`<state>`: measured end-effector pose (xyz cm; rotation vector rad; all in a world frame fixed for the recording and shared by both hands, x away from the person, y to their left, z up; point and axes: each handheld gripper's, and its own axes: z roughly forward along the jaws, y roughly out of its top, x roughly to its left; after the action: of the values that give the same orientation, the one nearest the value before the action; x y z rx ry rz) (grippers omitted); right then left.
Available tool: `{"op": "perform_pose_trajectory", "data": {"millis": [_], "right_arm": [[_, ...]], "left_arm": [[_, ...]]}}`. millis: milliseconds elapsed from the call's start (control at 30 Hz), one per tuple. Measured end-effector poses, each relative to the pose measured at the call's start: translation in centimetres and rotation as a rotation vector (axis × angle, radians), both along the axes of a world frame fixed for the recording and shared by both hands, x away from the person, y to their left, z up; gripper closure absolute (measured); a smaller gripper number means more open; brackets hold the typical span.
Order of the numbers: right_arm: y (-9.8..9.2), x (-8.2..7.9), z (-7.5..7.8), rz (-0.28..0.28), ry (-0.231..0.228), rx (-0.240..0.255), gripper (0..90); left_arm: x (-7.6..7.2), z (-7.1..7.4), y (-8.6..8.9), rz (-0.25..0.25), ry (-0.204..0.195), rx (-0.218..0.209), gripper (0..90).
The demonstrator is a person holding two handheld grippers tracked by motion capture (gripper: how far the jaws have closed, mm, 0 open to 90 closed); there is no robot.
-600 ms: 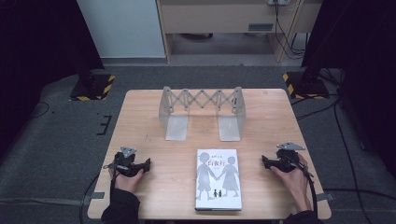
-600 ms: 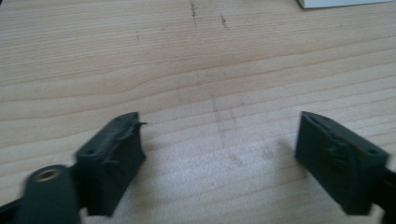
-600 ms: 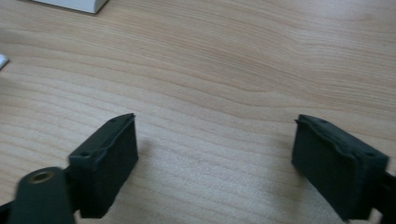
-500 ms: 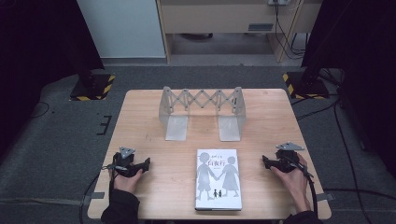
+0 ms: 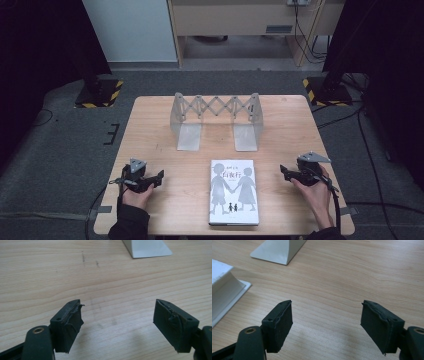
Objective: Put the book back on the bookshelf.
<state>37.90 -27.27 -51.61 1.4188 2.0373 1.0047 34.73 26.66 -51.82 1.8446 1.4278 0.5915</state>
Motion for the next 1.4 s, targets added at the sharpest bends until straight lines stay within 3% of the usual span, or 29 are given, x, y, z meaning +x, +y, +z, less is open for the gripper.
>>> {"op": "perform_pose_trajectory", "data": {"millis": [133,300,833,1400], "right_arm": [[0.3,-0.2,0.4,0.021,-0.009,0.02,26.5],[0.5,-0.4,0.9,0.034,-0.027,0.043,26.5],[2.3,-1.4,1.9,0.085,-0.064,0.107,26.6],[4.4,-2.2,2.1,0.164,-0.045,0.168,27.1]], "left_arm": [[-0.3,0.4,-0.7,-0.037,-0.021,0.014,23.2],[-0.5,0.6,-1.7,-0.062,-0.034,-0.021,23.3],[-1.4,1.3,-4.1,-0.122,-0.066,-0.058,23.1],[-2.2,1.6,-7.0,-0.211,-0.082,-0.081,22.7]]}}
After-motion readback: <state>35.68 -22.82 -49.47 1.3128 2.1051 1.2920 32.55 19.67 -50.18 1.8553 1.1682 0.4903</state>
